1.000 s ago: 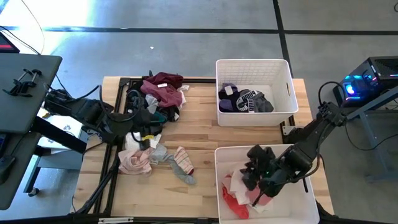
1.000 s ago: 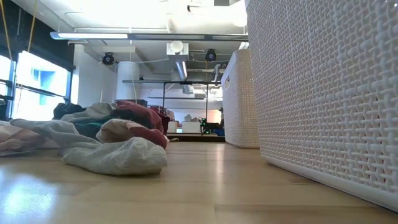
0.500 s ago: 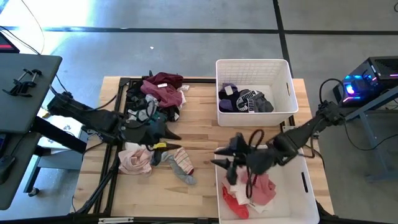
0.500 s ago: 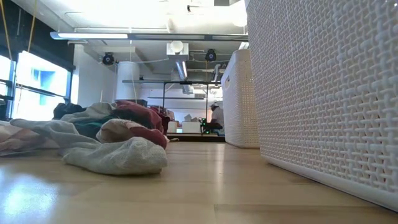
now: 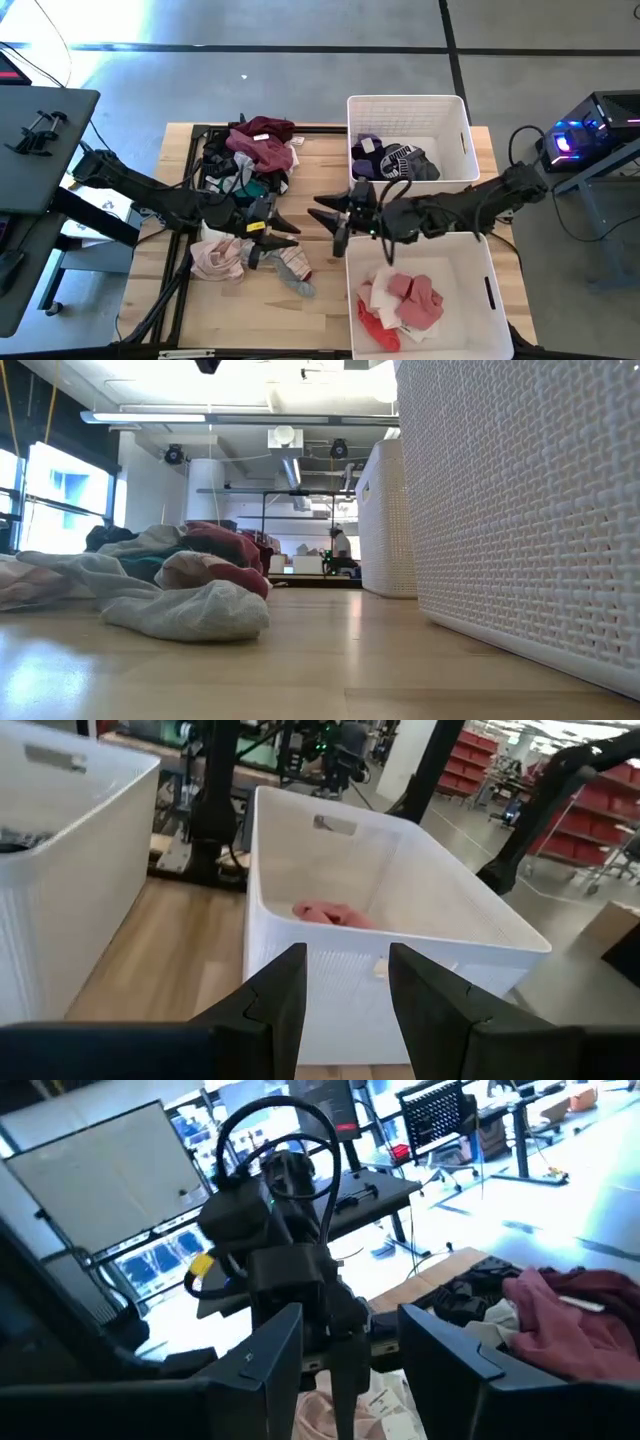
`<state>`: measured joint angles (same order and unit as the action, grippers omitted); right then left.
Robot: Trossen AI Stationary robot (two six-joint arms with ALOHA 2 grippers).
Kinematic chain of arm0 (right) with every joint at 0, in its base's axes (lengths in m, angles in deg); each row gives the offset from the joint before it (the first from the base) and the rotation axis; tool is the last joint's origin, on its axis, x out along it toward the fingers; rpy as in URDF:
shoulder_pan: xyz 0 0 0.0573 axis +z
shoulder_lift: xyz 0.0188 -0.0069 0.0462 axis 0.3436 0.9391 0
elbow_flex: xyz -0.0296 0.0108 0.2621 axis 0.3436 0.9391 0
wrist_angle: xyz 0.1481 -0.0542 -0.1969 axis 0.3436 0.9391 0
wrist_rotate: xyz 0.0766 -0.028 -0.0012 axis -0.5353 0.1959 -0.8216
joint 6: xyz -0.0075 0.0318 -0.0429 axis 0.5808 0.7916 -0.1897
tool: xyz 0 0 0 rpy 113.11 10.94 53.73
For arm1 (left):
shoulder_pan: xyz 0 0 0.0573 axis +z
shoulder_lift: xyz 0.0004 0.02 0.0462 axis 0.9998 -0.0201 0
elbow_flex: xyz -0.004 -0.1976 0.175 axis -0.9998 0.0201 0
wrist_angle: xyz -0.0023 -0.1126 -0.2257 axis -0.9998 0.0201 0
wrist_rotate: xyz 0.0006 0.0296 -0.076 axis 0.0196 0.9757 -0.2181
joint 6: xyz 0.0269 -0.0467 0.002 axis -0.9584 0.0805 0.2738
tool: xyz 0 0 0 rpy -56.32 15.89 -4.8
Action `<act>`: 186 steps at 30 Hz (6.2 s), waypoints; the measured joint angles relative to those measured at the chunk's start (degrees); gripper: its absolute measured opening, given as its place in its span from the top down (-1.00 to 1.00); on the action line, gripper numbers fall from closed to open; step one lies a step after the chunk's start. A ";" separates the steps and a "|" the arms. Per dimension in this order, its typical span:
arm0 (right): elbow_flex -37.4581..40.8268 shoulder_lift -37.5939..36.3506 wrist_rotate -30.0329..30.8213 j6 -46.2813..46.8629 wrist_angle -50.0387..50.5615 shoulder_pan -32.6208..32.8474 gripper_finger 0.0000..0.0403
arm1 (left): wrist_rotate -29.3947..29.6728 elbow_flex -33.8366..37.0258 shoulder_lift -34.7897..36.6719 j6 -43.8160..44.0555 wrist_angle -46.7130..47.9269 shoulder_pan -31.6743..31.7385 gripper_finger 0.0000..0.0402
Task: Sort clothes
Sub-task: Put the white striped sock into the bottom bin, then put the grey sock into the top bin
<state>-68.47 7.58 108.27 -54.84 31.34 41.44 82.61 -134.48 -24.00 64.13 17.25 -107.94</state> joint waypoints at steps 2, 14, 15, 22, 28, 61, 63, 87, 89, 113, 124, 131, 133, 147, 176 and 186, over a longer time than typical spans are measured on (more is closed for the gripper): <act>0.00 1.12 -0.43 1.17 -0.47 -0.24 0.26 | -0.01 0.07 0.00 0.31 0.33 -0.01 0.34; 0.02 4.75 -1.74 4.83 -1.25 -0.19 0.26 | -3.86 0.03 0.11 -12.34 21.09 0.40 0.34; 0.02 4.75 -1.71 5.04 -1.25 -0.19 0.26 | -4.60 0.03 0.11 -15.13 24.38 0.50 0.34; 0.02 4.73 -1.70 3.35 -0.84 -0.19 0.26 | -8.22 6.16 -0.99 -25.46 24.07 2.63 0.34; 0.02 4.73 -1.70 3.40 -0.06 -0.19 0.26 | -10.03 15.37 -4.74 -26.69 9.04 3.02 0.34; -17.15 6.75 -0.03 17.52 49.11 3.78 0.26 | 0.68 -2.63 -3.21 -16.82 20.13 4.59 1.00; -15.76 7.90 -1.51 15.84 45.69 3.45 0.26 | 0.71 -3.14 -1.33 -18.02 20.07 4.99 1.00; -14.64 14.97 -9.25 9.66 37.20 -3.78 -0.19 | -1.48 -6.24 -0.07 -22.09 17.93 7.21 1.00; -14.64 15.01 -9.11 7.47 35.81 -4.14 -0.19 | -2.23 -6.24 -0.07 -22.07 17.32 7.21 1.00; -14.64 11.37 -14.64 15.57 37.78 0.40 0.95 | -5.20 -6.20 -0.04 -21.95 14.56 7.21 0.63; -14.73 1.83 -23.18 41.09 42.50 15.91 0.98 | -4.57 -6.18 -0.04 -19.38 20.37 7.21 0.42; -14.69 3.93 -22.73 59.93 57.77 24.15 0.98 | -4.57 -6.18 -0.04 -19.23 21.85 7.21 0.42; -14.64 5.26 -22.86 65.23 62.75 25.16 0.98 | -4.57 -6.18 -0.04 -19.08 21.80 7.21 0.42; -14.62 13.69 -26.36 74.03 75.53 24.25 0.86 | -3.51 -6.18 -0.04 -17.57 21.69 7.21 0.42; -14.64 7.45 15.05 39.42 36.24 17.54 0.26 | -20.48 -6.20 2.18 -21.00 34.86 3.57 0.42; -14.64 7.44 8.36 14.98 26.22 9.14 0.26 | -19.93 4.81 2.77 -22.10 44.13 2.39 0.42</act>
<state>-83.11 15.02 116.63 -39.86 57.56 50.58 62.68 -129.67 -21.24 42.03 61.38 -105.55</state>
